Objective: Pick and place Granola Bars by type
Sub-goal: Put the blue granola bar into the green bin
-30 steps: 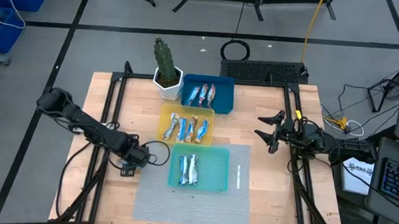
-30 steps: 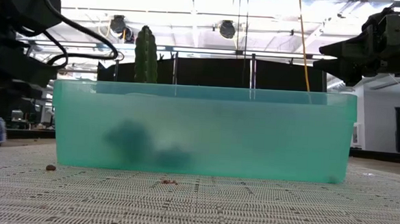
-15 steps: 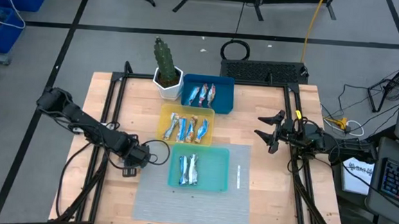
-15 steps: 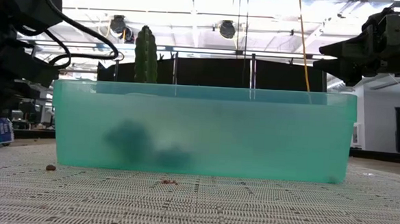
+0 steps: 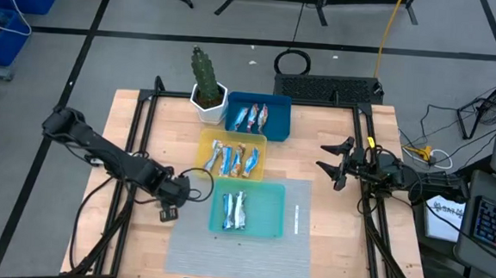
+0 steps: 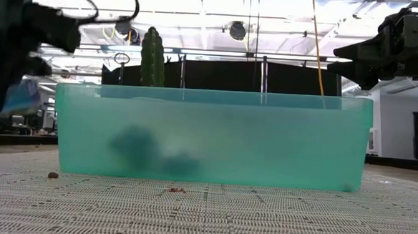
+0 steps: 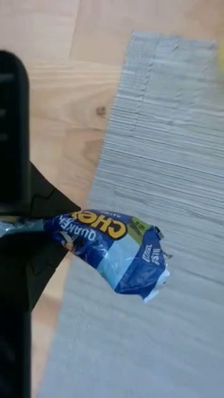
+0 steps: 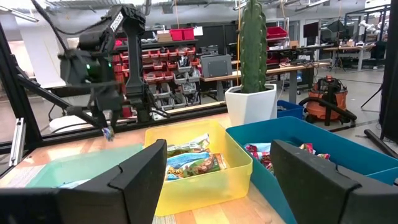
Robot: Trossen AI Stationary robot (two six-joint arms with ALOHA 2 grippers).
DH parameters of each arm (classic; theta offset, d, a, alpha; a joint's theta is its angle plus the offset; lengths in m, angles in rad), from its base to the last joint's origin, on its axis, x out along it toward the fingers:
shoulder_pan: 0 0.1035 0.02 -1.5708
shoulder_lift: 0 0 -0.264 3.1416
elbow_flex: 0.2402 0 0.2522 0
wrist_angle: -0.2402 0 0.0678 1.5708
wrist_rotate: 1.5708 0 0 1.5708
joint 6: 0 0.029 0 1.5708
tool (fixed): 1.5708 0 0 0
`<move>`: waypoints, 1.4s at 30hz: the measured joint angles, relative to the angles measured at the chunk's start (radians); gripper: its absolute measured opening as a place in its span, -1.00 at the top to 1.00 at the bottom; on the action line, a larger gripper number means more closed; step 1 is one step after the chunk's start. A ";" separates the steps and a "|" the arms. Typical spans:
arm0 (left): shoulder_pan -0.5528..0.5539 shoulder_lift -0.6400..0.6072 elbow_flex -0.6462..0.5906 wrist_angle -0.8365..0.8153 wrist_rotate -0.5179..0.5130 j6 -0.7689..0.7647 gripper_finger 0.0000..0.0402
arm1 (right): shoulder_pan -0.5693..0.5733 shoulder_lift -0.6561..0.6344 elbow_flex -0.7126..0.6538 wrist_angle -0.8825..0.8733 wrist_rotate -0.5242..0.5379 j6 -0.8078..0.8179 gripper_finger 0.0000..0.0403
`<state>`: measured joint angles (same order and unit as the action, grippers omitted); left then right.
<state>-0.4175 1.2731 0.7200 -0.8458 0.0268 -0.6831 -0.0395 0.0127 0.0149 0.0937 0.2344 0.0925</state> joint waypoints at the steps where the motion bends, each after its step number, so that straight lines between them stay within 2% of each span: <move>1: 0.000 -0.006 0.018 -0.014 -0.003 -0.004 0.87 | 0.000 0.000 0.000 0.000 0.000 0.000 -0.38; 4: 0.000 -0.023 0.080 -0.052 -0.003 -0.011 0.94 | 0.000 0.000 0.000 0.000 0.000 0.000 -0.38; 9: 0.000 -0.051 0.199 -0.089 -0.026 -0.071 0.88 | 0.000 0.000 0.000 0.000 0.000 0.000 -0.38; 13: 0.000 -0.067 0.301 -0.100 -0.059 -0.117 0.94 | 0.000 0.000 0.000 0.000 0.000 0.000 -0.38; 17: 0.000 -0.066 0.404 -0.101 -0.093 -0.162 0.92 | 0.000 0.000 0.000 0.000 0.000 0.000 -0.38; 23: 0.001 -0.066 0.536 -0.089 -0.179 -0.205 0.95 | 0.000 0.000 0.000 0.000 0.000 0.000 -0.38; 28: 0.013 -0.064 0.585 -0.086 -0.267 -0.282 0.94 | 0.000 0.000 0.000 0.000 0.000 0.000 -0.38; 36: 0.047 0.064 0.693 -0.097 -0.351 -0.437 0.95 | 0.000 0.000 0.000 0.000 0.000 0.000 -0.38; 42: 0.077 0.265 0.895 -0.137 -0.360 -0.491 0.95 | 0.000 0.000 0.000 0.000 0.000 0.000 -0.38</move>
<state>-0.3403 1.5384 1.6154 -0.9831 -0.3330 -1.1741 -0.0395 0.0128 0.0151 0.0937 0.2344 0.0925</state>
